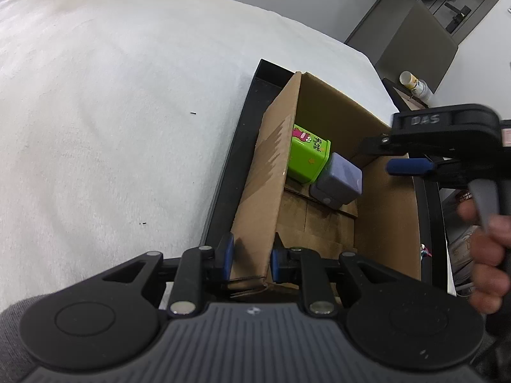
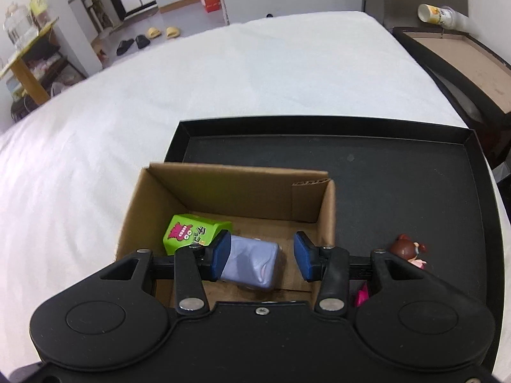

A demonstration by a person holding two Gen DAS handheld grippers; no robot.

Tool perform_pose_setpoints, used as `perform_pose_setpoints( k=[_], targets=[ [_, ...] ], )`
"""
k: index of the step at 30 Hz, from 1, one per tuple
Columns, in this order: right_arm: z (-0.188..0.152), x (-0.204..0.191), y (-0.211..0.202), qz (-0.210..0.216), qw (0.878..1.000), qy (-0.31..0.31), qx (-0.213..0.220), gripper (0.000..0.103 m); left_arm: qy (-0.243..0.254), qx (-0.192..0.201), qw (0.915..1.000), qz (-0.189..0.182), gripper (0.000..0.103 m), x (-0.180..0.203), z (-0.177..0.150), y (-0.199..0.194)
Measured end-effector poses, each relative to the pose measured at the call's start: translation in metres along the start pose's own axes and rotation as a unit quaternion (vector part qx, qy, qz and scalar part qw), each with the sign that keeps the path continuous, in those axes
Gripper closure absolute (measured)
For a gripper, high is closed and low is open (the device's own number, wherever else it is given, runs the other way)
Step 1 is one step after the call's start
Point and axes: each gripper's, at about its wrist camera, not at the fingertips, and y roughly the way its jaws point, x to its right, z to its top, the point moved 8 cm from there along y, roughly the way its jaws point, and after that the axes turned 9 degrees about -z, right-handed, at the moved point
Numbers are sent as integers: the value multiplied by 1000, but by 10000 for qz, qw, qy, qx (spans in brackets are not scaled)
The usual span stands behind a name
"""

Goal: Organize rigid objects
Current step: 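Lower the lavender cube into the box beside the green cube, release, then grasp the small figure with the red crab using the right tool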

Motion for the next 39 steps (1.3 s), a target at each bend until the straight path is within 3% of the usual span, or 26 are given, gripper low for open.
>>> perform_pose_setpoints(
  k=[10, 18, 26, 39],
  targets=[
    [-6, 22, -39, 291, 9993, 137, -191, 56, 26, -10, 10000, 26, 83, 2, 0, 1],
    [-10, 67, -53, 37, 9995, 259, -193, 47, 64, -16, 9999, 75, 83, 3, -1, 1],
    [-25, 106, -41, -194, 9977, 580, -302, 40, 100, 3, 9999, 122, 83, 6, -1, -2],
    [-41, 177, 13, -727, 9910, 916, -644, 28, 173, -58, 9993, 326, 83, 7, 0, 2]
  ],
)
